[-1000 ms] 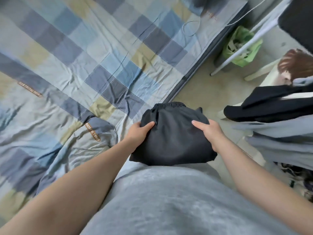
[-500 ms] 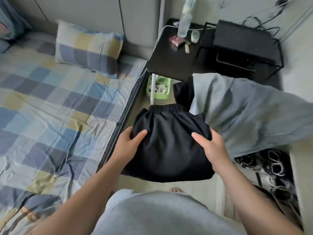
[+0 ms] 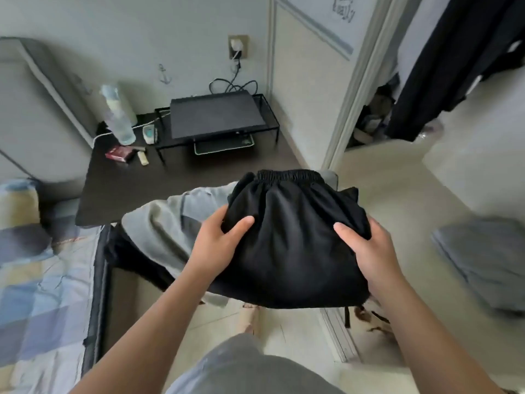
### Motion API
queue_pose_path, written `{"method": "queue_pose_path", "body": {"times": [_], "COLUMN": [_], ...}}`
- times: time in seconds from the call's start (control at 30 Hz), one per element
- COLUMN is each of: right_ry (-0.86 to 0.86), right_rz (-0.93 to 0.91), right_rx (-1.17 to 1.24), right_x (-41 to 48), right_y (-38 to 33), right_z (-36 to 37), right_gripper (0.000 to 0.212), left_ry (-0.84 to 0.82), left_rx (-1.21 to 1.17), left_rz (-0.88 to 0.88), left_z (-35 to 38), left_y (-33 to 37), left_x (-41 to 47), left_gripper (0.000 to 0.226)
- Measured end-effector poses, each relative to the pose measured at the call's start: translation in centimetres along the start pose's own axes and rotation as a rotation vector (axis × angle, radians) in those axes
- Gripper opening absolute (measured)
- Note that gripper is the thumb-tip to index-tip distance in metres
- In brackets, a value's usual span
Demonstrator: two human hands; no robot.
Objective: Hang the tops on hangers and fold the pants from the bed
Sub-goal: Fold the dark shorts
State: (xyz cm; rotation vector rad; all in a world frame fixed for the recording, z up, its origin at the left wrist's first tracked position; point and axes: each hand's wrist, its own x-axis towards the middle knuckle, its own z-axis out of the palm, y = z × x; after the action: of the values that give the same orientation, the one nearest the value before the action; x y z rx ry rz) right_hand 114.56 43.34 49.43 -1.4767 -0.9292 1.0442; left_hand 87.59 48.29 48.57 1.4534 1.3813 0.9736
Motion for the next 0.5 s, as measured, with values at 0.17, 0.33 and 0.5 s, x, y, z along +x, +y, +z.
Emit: {"method": "queue_pose_path", "body": {"times": [0.17, 0.33, 0.5], "right_ry": [0.197, 0.421, 0.694], "right_rz": [0.003, 0.014, 0.081], "right_rx": [0.059, 0.126, 0.167], "right_x": [3.2, 6.7, 9.9], "right_y": [0.0, 0.6, 1.9], "right_z": [-6.2, -11.1, -15.4], "right_gripper": [0.021, 0.022, 0.018], "left_ry": [-0.205, -0.41, -0.683], "left_rx": [0.044, 0.071, 0.118], "left_rz": [0.094, 0.134, 0.16], "left_z": [7.5, 15.9, 25.4], "left_y": [3.8, 6.2, 8.2], "left_x": [7.5, 15.3, 21.7], "left_gripper": [0.014, 0.007, 0.016]}}
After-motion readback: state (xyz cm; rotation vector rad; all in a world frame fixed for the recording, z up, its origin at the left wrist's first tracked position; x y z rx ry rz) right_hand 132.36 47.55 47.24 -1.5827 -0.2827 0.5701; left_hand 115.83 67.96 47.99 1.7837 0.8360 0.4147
